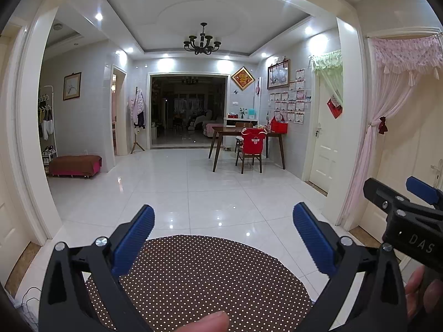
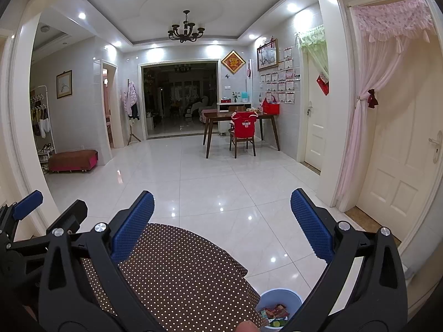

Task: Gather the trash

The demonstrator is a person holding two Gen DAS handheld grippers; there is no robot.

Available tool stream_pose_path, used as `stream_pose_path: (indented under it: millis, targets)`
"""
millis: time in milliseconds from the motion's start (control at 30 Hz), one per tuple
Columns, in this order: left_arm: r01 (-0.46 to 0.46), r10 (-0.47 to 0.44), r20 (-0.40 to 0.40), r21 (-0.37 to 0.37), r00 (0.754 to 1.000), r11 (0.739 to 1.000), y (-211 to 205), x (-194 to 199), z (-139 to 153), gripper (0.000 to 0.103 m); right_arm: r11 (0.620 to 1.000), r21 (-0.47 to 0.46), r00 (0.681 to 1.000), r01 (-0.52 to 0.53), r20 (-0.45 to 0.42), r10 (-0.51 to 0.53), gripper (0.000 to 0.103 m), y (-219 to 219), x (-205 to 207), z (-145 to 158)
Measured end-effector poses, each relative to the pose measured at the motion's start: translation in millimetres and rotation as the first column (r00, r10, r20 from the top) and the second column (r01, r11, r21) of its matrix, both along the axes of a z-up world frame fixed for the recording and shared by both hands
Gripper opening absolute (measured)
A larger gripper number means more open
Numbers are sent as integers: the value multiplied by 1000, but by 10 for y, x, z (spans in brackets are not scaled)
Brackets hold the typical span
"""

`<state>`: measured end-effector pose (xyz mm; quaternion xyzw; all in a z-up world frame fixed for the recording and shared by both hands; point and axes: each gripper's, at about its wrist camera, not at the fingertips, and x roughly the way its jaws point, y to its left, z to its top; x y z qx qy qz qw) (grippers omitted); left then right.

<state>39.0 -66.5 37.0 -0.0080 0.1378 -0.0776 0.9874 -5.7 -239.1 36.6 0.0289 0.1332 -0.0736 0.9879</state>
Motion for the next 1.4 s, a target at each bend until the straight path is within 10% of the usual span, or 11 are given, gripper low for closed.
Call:
stream_pose_path:
  millis: [1400]
  targets:
    - [-16, 16, -21, -5, 1000, 1000, 292, 73, -117, 98, 1000, -4, 1000, -17, -19, 17, 97, 194, 84, 39]
